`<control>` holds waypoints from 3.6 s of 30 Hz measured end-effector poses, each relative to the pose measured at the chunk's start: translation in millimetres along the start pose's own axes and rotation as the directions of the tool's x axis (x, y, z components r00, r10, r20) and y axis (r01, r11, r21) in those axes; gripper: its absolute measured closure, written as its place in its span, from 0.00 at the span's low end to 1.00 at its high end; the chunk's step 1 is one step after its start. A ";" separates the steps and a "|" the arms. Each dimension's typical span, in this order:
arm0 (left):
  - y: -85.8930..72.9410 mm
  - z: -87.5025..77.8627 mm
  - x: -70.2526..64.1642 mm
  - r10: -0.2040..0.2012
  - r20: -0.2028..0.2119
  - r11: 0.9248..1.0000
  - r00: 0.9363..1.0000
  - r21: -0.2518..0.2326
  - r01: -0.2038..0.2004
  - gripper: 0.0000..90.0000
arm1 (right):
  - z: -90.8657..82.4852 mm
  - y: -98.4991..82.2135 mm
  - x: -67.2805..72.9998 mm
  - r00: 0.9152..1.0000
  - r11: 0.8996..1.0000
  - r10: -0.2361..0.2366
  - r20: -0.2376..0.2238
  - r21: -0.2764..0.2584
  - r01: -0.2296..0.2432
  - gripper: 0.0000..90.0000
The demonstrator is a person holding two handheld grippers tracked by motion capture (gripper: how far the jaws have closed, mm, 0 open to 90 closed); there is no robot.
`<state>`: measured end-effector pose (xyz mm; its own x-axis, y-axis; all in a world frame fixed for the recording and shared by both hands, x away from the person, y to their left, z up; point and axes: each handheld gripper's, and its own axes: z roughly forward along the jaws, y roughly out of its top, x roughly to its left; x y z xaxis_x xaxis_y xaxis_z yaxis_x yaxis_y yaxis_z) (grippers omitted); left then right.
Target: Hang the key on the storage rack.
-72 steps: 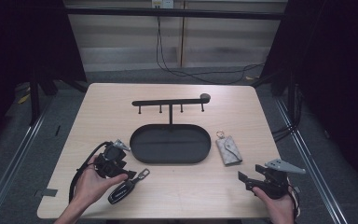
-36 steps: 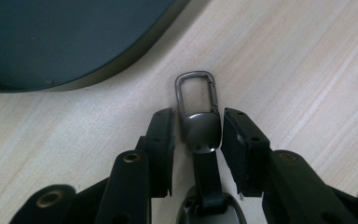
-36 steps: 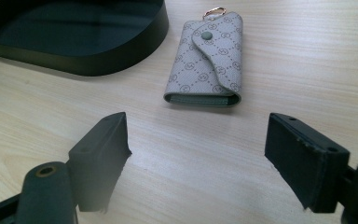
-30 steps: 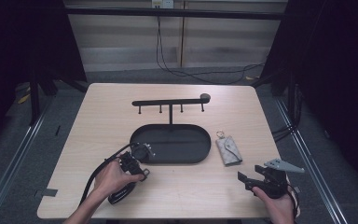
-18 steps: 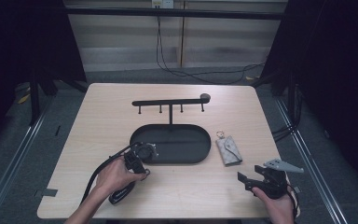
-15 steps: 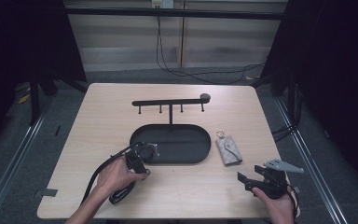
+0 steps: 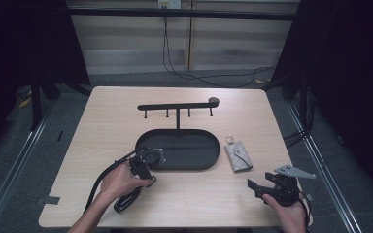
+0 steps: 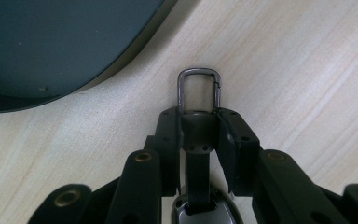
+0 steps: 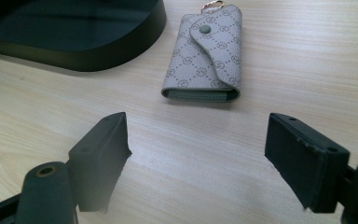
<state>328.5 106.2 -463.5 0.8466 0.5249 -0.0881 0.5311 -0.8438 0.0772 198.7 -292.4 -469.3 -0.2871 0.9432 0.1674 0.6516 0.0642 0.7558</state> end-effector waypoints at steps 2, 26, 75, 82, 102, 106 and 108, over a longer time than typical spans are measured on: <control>-1.3 -0.5 1.2 0.004 -0.006 1.000 1.000 0.010 -0.004 0.79 | 0.5 0.0 -0.2 1.000 1.000 -0.002 0.001 0.001 0.002 0.24; -23.7 -46.3 18.7 -0.035 0.031 0.995 0.999 -0.094 0.038 0.78 | 0.4 -0.1 -0.7 1.000 1.000 0.011 0.008 0.000 -0.011 0.23; -37.6 -128.4 37.7 -0.075 -0.045 0.983 0.996 -0.174 0.066 0.79 | 1.9 0.2 -2.0 1.000 1.000 0.024 0.003 0.010 -0.024 0.22; -36.0 -138.5 38.3 -0.087 -0.040 0.984 0.995 -0.162 0.079 0.79 | 1.6 0.1 -2.3 1.000 1.000 0.022 0.003 0.009 -0.022 0.22; -28.7 -155.6 46.9 -0.113 -0.052 0.982 0.992 -0.160 0.103 0.79 | 1.2 0.0 -1.8 1.000 1.000 0.022 0.003 0.011 -0.022 0.22; -25.6 -158.7 48.2 -0.150 -0.042 0.975 0.988 -0.171 0.141 0.79 | 1.4 0.0 -1.6 1.000 1.000 0.022 0.001 0.012 -0.022 0.22; -22.3 -162.2 47.2 -0.157 -0.072 0.975 0.985 -0.169 0.143 0.79 | 1.6 0.0 -1.7 1.000 1.000 0.020 0.002 0.011 -0.020 0.22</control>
<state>362.0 167.9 -308.3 0.7529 0.6575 -0.0275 0.6449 -0.7288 0.2302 200.3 -293.5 -470.6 -0.2727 0.9449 0.1811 0.6651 0.0491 0.7451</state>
